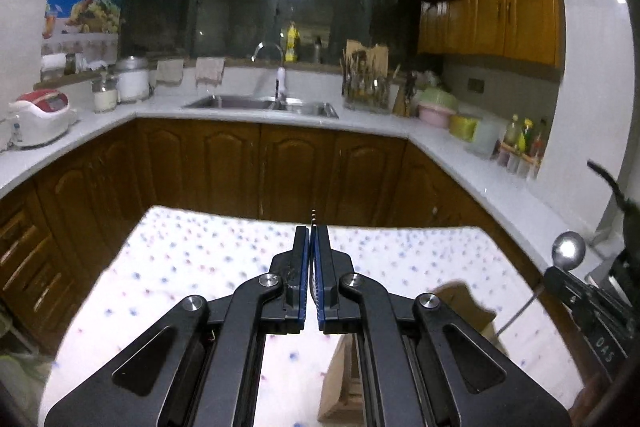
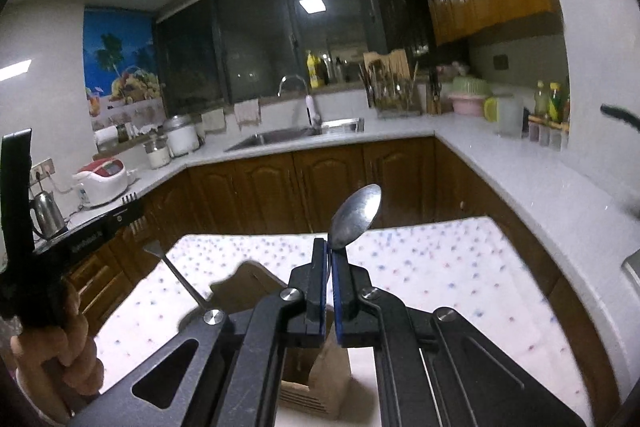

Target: Organize utensils

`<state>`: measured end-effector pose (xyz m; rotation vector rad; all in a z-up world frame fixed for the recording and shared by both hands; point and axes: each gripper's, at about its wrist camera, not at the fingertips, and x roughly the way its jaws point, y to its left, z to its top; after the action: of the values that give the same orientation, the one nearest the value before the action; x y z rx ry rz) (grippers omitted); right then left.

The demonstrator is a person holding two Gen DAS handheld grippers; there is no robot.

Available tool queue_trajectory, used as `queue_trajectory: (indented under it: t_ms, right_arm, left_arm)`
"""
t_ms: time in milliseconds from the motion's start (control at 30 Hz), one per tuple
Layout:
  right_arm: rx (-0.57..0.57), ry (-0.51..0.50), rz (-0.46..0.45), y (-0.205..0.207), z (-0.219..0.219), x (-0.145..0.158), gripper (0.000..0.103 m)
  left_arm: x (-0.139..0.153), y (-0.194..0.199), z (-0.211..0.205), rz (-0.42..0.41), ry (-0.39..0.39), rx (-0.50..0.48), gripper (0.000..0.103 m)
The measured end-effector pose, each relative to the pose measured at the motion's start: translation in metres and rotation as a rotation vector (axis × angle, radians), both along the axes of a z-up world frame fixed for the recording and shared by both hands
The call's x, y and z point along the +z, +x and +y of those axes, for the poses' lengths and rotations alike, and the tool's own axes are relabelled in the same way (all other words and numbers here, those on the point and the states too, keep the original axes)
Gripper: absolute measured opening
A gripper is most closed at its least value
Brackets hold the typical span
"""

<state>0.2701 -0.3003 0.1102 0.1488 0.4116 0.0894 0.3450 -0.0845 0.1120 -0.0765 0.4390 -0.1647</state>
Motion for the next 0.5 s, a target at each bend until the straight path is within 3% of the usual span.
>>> queue_trajectory:
  t_ms: [233, 500]
  right_arm:
    - [0.029, 0.000, 0.107, 0.021, 0.001, -0.039, 0.002]
    - [0.038, 0.019, 0.123, 0.022, -0.001, -0.045, 0.004]
  left_arm:
    - [-0.030, 0.005, -0.010, 0.081, 0.002, -0.032, 0.002]
    - [-0.033, 0.004, -0.021, 0.102, 0.025, -0.055, 0.002]
